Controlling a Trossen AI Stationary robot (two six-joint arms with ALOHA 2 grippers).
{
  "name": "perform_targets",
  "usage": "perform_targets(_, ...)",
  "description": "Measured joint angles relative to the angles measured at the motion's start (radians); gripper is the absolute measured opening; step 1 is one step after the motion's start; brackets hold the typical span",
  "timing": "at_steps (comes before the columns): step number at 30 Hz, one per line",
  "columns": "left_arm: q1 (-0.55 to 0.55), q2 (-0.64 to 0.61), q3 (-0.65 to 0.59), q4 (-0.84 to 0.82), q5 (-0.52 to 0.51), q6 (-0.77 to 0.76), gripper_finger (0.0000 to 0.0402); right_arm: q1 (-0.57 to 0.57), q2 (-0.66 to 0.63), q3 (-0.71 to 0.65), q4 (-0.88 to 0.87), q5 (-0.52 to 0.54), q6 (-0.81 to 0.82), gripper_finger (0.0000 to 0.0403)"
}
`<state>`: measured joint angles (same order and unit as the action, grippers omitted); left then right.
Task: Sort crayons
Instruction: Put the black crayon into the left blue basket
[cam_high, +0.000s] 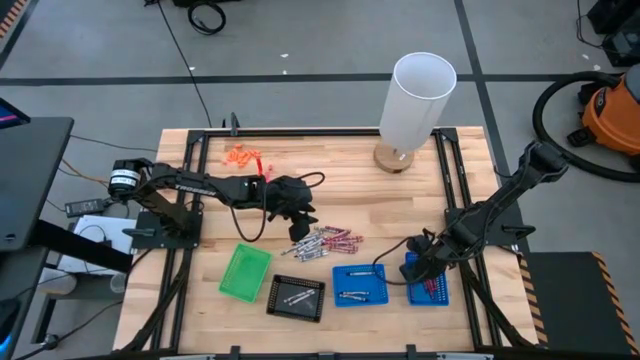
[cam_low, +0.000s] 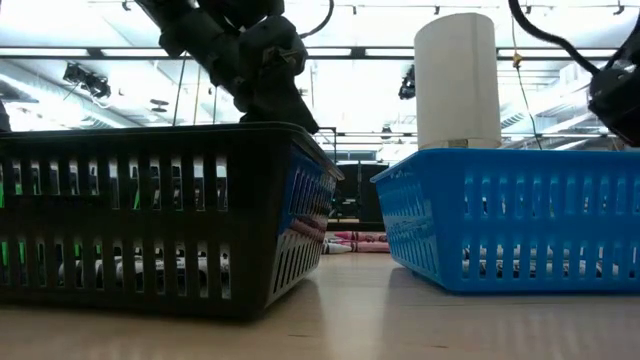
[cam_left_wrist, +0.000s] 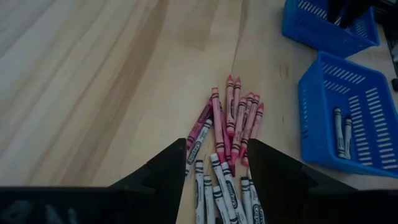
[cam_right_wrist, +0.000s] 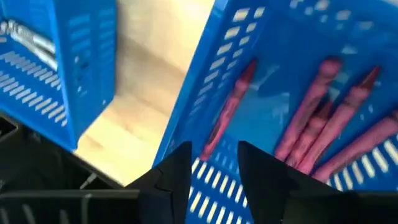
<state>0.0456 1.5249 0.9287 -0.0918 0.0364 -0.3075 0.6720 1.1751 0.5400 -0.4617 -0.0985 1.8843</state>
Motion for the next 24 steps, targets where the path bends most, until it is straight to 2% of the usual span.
perform_targets(7,0.002,0.0,0.0,0.0,0.0,0.008,0.0181,-0.024,0.0,0.138,-0.169,-0.034,-0.059,0.0135)
perform_targets(13,0.001,0.0,0.0,-0.004,0.001,0.099,0.0181,-0.129,0.0,0.259,-0.296,-0.022,-0.23,0.0135)
perform_targets(18,0.002,0.0,0.0,-0.047,0.013,0.137,0.0181,-0.257,0.0,0.313,-0.301,0.027,-0.429,0.0135)
perform_targets(24,0.004,0.0,0.0,-0.06,0.095,0.138,0.0181,-0.365,0.001,0.318,-0.233,0.136,-0.656,0.0134)
